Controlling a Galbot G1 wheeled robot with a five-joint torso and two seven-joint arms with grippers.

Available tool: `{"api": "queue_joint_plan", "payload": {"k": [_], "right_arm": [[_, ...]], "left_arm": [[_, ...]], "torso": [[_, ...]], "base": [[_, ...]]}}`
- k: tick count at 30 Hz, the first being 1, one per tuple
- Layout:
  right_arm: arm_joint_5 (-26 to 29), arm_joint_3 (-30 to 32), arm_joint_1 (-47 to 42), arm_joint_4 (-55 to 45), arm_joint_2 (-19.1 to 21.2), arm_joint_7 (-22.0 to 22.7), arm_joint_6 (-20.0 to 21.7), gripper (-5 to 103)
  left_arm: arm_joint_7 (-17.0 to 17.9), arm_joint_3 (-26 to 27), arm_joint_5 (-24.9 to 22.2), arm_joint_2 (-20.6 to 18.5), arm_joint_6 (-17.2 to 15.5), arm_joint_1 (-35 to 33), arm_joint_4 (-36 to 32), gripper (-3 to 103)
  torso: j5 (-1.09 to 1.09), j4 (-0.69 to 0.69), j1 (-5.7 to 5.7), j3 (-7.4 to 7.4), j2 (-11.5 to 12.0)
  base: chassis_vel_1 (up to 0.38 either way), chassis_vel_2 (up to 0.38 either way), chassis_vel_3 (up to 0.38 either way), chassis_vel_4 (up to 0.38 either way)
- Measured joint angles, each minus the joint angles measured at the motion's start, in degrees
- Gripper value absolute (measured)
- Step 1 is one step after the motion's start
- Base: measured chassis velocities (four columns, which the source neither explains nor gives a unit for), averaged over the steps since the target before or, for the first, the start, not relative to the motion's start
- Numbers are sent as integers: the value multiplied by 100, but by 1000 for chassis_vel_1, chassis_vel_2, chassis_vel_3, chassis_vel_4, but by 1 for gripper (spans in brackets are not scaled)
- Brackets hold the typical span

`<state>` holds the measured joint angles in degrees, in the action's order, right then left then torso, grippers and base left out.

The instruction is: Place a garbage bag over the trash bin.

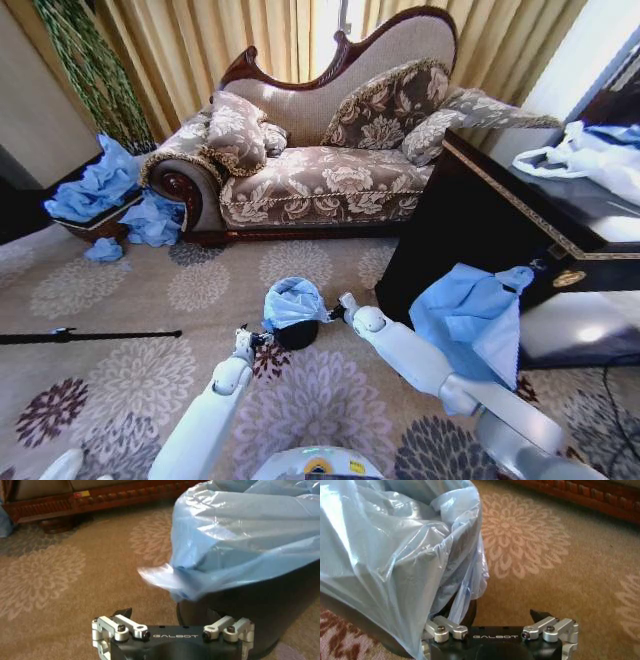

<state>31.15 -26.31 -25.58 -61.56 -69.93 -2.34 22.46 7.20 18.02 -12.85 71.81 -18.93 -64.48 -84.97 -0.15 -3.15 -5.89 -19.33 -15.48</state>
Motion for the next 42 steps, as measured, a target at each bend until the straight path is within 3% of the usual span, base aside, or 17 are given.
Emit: {"api": "queue_joint_plan", "payload": {"k": [12,20,25,28,33,42], "right_arm": [[-49,-226,-106,-532,204,180,30,100],[-436,-262,-259,-534,149,384,-91,100],[-306,-186,-315,-651,86,769,-62,100],[-385,-270,-298,-764,155,803,-60,100],[-593,-410,-325,-1020,158,1246,16,100],[-238,-286,-336,-1270,170,1918,1,100]], "left_arm": [[-84,-5,-1,-20,-76,4,-24,100],[-86,-9,-16,-24,-86,90,34,100],[-79,-18,-22,-14,-87,102,49,100],[-80,-19,-23,-6,-87,118,66,100],[-79,-26,-31,25,-92,165,83,100],[-65,10,-43,38,-44,98,74,100]], "torso": [[0,0,-1,0,0],[0,1,-1,0,0],[0,0,0,0,0],[-1,0,0,0,0],[-1,-1,0,0,0],[0,0,0,0,0]], "base": [[0,0,0,0],[0,0,0,0],[0,0,0,0],[0,0,0,0],[0,0,0,0],[0,0,0,0]]}}
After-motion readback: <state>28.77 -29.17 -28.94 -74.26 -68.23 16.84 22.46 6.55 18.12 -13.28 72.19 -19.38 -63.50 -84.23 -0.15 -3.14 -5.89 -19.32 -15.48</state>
